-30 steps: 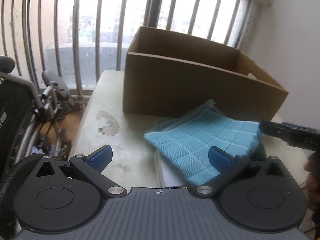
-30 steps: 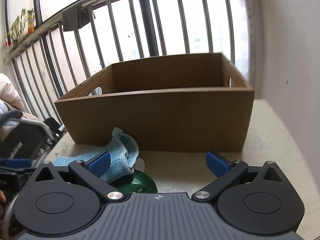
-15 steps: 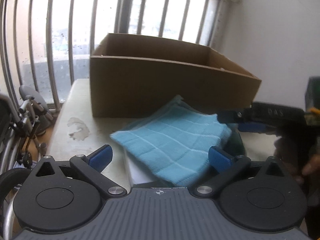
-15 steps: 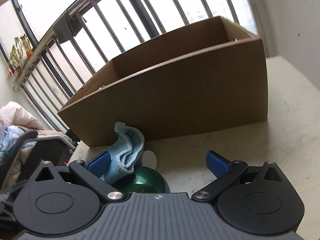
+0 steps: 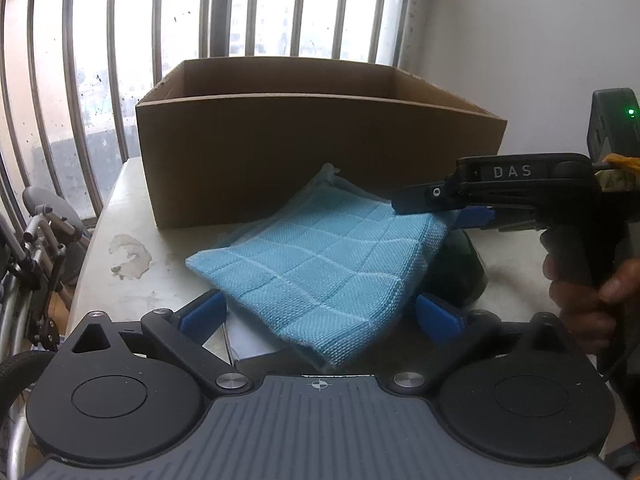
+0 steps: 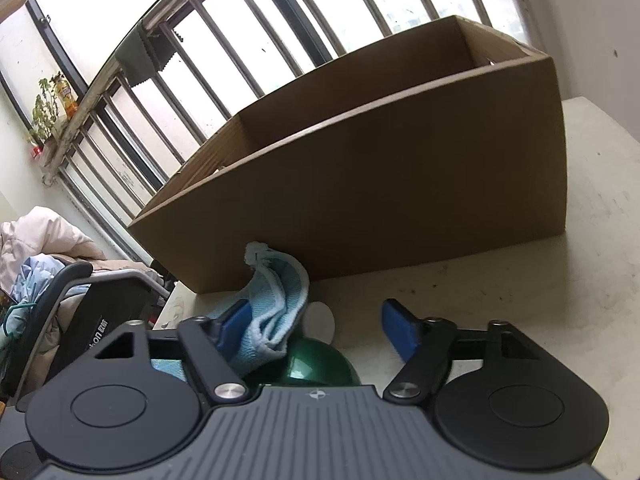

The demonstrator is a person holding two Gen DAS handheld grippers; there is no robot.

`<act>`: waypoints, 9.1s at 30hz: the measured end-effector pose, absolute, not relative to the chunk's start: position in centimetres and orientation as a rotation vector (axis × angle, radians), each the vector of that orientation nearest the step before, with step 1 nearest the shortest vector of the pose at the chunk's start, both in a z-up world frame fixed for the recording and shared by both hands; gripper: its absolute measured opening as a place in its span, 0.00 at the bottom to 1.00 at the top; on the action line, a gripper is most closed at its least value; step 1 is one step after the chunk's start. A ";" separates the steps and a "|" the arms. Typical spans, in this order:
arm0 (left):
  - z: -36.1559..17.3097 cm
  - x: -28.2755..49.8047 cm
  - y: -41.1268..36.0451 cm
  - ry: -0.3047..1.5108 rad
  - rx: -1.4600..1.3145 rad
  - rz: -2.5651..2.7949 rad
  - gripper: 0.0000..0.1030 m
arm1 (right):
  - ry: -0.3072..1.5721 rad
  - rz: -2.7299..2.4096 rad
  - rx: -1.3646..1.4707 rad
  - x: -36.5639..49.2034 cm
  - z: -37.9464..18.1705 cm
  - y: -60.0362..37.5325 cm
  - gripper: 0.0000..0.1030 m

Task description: Organize objects

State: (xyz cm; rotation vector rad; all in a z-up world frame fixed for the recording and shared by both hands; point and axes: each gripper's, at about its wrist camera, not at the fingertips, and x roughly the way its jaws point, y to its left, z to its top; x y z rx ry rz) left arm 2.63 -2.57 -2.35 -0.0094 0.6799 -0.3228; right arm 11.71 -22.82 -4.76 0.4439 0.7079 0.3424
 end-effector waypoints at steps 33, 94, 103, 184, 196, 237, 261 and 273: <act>-2.0 0.7 1.3 0.619 -0.172 -0.354 0.38 | 0.600 0.309 0.245 6.7 -0.6 -20.1 0.10; -5.2 9.8 6.9 0.859 -0.508 -0.568 0.67 | 0.861 0.669 0.324 16.3 -2.6 -21.0 0.67; -5.5 10.6 6.6 0.854 -0.510 -0.587 0.51 | 0.858 0.708 0.257 16.3 -3.0 -19.9 0.45; 0.8 35.4 -14.3 0.964 -0.198 -0.554 0.07 | 0.737 0.234 -0.022 35.0 3.2 -27.4 0.07; 0.3 36.8 -15.9 1.020 -0.147 -0.482 0.30 | 0.798 0.138 -0.091 36.9 2.9 -26.6 0.10; 5.7 7.8 -0.4 0.635 -0.221 -0.445 0.99 | 0.544 0.160 0.193 4.1 6.3 -25.1 1.00; -1.8 2.1 5.4 0.586 -0.166 -0.347 1.00 | 0.610 0.440 0.336 2.8 1.8 -17.0 1.00; -4.1 2.8 3.6 0.659 -0.087 -0.402 0.97 | 0.732 0.465 0.492 5.8 -2.4 -15.9 0.57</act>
